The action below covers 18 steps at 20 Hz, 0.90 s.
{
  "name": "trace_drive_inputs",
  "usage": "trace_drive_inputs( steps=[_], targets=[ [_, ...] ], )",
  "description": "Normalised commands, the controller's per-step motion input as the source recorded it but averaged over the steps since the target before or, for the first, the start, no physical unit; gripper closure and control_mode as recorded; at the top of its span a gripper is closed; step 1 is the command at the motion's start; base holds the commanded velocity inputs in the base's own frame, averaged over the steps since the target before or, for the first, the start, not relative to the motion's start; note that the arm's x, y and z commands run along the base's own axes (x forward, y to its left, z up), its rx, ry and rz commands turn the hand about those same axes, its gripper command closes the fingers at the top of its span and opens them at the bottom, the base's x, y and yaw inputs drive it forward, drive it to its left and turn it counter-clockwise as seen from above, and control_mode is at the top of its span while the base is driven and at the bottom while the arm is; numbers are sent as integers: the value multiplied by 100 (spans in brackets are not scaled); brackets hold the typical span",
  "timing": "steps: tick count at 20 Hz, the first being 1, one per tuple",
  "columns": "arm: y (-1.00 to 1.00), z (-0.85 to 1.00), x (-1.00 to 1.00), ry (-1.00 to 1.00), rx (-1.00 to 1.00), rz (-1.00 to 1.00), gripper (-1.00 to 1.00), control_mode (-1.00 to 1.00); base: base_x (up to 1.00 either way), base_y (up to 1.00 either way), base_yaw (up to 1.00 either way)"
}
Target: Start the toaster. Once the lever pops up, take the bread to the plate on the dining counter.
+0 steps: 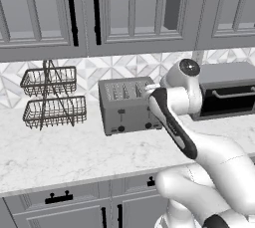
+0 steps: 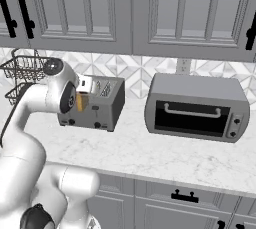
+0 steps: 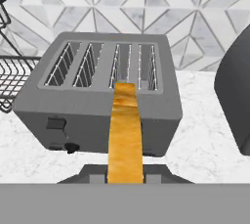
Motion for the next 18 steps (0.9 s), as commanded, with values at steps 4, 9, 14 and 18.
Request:
trace_drive_inputs(
  steps=[4, 9, 14, 18],
  targets=[
    [-39, -16, -52, 0, 0, 0, 100, -100, 0, 0, 0],
    [-44, 0, -39, -5, 1, 0, 100, -100, 0, 0, 0],
    [-14, 0, -33, 0, 0, 0, 100, -100, 0, 0, 0],
    [0, 0, -12, 0, 0, 0, 100, -100, 0, 0, 0]
  ],
)
